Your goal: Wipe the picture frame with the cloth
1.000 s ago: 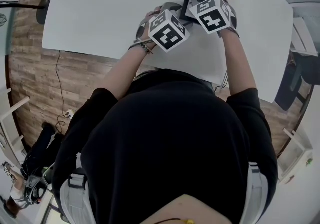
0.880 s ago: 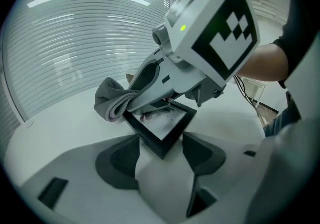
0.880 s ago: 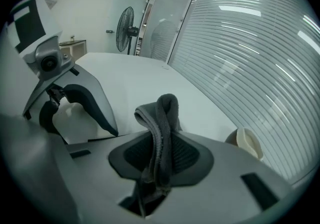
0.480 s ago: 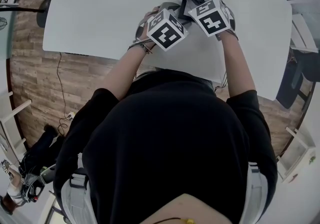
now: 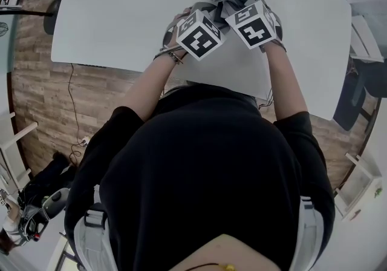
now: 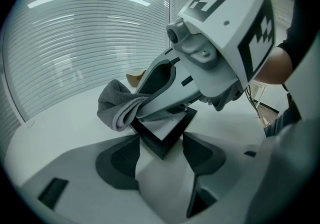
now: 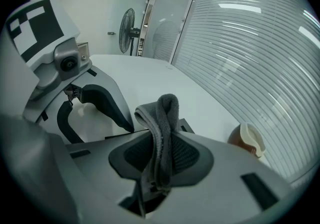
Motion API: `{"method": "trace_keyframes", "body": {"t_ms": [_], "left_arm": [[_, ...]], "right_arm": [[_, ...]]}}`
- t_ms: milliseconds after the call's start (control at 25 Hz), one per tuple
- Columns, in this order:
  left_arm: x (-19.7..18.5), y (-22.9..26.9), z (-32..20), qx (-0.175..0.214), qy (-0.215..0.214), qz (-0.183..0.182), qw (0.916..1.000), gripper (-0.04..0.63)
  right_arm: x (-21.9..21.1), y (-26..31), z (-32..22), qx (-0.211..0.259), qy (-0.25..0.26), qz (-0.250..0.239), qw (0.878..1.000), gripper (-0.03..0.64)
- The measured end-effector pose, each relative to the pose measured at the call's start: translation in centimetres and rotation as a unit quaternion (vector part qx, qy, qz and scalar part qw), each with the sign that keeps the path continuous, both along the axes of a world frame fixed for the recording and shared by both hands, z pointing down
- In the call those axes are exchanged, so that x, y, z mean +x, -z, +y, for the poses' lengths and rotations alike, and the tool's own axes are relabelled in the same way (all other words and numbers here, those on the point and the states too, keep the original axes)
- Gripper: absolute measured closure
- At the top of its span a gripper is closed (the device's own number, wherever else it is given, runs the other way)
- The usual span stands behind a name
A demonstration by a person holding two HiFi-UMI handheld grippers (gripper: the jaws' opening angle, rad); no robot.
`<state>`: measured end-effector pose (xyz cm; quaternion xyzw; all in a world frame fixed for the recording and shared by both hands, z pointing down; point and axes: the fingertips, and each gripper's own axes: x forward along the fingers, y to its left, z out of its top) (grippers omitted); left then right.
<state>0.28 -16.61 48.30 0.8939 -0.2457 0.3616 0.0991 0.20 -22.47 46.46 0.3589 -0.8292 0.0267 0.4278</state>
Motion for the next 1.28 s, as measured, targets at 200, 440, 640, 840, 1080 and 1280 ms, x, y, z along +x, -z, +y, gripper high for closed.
{"method": "trace_keyframes", "body": {"t_ms": [200,440,640,840,1080,1280], "left_arm": [[0.0,-0.1,0.0,0.000,0.000,0.000,1.0000,0.313],[0.1,0.0,0.0,0.000,-0.001,0.000,1.0000,0.313],[0.2,0.0,-0.1,0.000,0.000,0.000,1.0000,0.313],[0.3,-0.1,-0.1,0.002,-0.001,0.000,1.0000,0.313],[0.2,-0.2,-0.1,0.002,-0.001,0.000,1.0000,0.313],[0.1,-0.2,-0.2,0.003,0.000,0.000,1.0000,0.313]], "right_arm": [[0.0,-0.1,0.6,-0.005,0.004,-0.003,1.000,0.518],[0.0,0.0,1.3,-0.009,0.005,-0.011,1.000,0.518],[0.1,0.1,1.7,-0.017,0.008,-0.017,1.000,0.518],[0.2,0.1,2.2,-0.019,0.015,-0.025,0.999,0.518],[0.1,0.1,2.7,-0.019,0.022,-0.026,0.999,0.518],[-0.1,0.0,3.4,-0.017,0.036,-0.028,0.999,0.518]]}}
